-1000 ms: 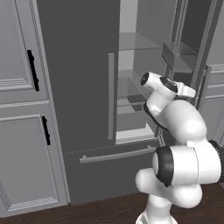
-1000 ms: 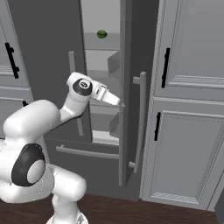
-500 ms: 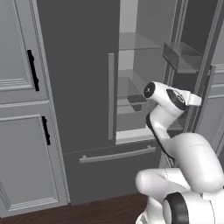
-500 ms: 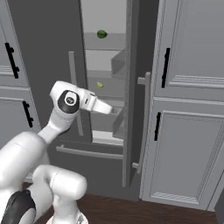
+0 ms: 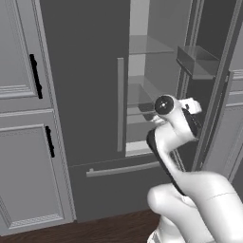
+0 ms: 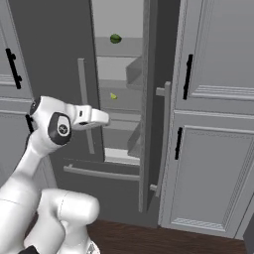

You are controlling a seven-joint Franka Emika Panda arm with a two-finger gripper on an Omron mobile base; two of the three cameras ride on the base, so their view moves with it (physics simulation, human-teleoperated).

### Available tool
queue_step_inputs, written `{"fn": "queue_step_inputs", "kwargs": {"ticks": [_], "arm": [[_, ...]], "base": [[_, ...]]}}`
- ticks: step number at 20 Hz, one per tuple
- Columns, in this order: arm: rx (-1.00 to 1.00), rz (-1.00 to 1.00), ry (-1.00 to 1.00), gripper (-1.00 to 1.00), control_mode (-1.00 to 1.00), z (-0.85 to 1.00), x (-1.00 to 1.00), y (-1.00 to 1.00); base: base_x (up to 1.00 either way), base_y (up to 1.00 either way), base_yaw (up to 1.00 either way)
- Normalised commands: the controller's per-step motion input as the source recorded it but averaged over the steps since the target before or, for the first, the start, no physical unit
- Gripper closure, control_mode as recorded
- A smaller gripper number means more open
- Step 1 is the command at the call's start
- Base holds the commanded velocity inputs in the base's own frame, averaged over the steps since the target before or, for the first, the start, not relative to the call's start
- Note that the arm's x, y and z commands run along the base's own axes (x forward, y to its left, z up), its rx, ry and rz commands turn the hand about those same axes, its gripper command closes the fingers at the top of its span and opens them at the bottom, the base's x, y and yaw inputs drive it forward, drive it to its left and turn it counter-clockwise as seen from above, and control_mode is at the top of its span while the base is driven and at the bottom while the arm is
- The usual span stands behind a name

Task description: Grab a lemon wedge from the fridge and one ice cube from the ice bowl, and put them in the glass of lemonade.

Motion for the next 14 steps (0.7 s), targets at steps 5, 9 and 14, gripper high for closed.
{"fn": "queue_step_inputs", "kwargs": {"ticks": [5,9,14], "arm": [[0.23,0.34,0.15,-1.00,-1.00,0.23,-0.24,0.91],[0.56,0.11,-0.38,-1.00,-1.00,-0.14,-0.31,0.45],[0.37,0.01,-0.36,-1.00,-1.00,0.18,0.32,0.76]], "base": [[0.00,0.00,0.00],[0.00,0.00,0.00],[0.00,0.00,0.00]]}}
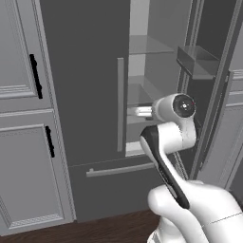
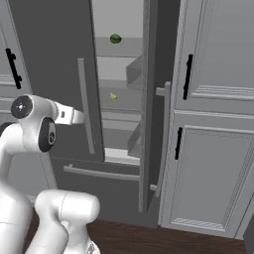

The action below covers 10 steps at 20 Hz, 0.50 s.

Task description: Grab a lemon wedge from the fridge and one ice cube from the ice bowl, and put them in the glass of lemonade.

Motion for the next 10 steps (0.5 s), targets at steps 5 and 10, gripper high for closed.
{"fn": "queue_step_inputs", "kwargs": {"ticks": [5,10], "arm": [[0.04,0.01,-0.05,-1.00,-1.00,0.37,0.37,0.25],[0.00,0.00,0.05,-1.00,-1.00,-0.01,0.14,0.15]], "base": [[0.00,0.00,0.00],[0.00,0.00,0.00]]}}
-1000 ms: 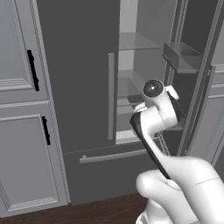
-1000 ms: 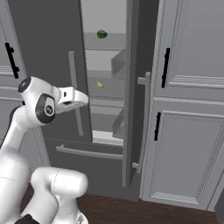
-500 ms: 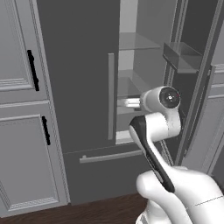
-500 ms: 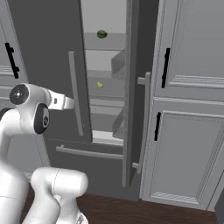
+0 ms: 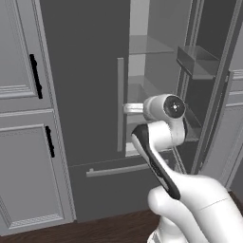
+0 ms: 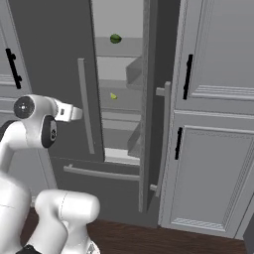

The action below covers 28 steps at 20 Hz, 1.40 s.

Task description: Grab a lemon wedge from the fridge and one ice cube from the ice bowl, and put them in the glass of lemonade.

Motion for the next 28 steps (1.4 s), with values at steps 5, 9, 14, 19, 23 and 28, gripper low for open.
{"fn": "queue_step_inputs", "kwargs": {"ticks": [5,9,14,19,23,28], "arm": [[-0.02,0.05,0.19,-1.00,-1.00,0.00,0.24,0.33],[0.00,0.00,0.03,-1.00,-1.00,0.00,0.44,0.00],[0.00,0.01,0.03,-1.00,-1.00,0.00,0.47,-0.09],[0.00,0.00,0.02,-1.00,-1.00,-0.01,0.61,0.00],[0.00,0.00,0.00,-1.00,-1.00,-0.13,0.59,0.00],[0.00,0.00,-0.10,-1.00,-1.00,-0.26,0.54,0.05]], "base": [[0.00,0.00,0.00],[0.00,0.00,0.00],[0.00,0.00,0.00],[0.00,0.00,0.00],[0.00,0.00,0.00],[0.00,0.00,0.00]]}}
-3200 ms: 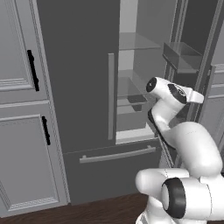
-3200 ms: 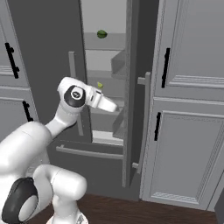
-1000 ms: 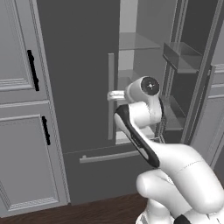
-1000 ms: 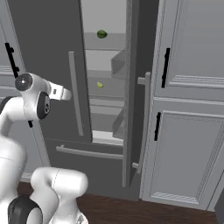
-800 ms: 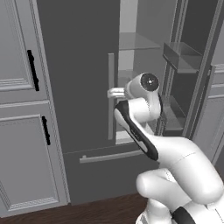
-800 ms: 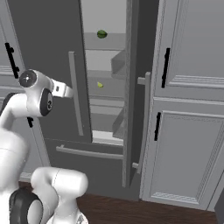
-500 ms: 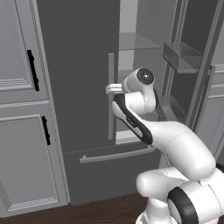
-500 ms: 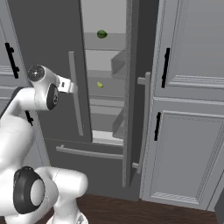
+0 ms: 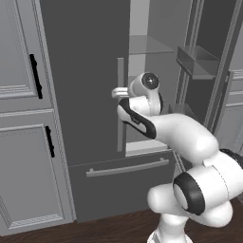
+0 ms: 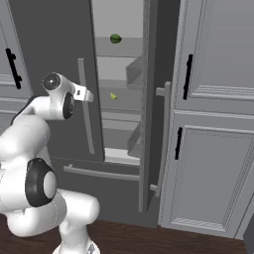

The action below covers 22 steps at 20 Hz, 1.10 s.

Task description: Grab a lemon wedge from the fridge and one ice cube from the ice bowl, and put them in the glass of lemonade.

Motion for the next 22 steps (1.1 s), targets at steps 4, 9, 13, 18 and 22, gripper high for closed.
{"fn": "queue_step_inputs", "kwargs": {"ticks": [4,9,13,18,22], "arm": [[0.00,0.00,-0.20,-1.00,-1.00,-0.21,0.59,0.20],[0.00,0.00,-0.07,-1.00,-1.00,-0.05,0.68,0.22],[0.00,0.00,0.00,-1.00,-1.00,-0.04,0.63,0.00],[0.00,0.00,0.00,-1.00,-1.00,-0.05,0.52,0.00],[0.00,0.00,0.00,-1.00,-1.00,-0.06,0.44,0.00]], "base": [[0.00,0.00,0.00],[0.00,0.00,0.00],[0.00,0.00,0.00],[0.00,0.00,0.00],[0.00,0.00,0.00]]}}
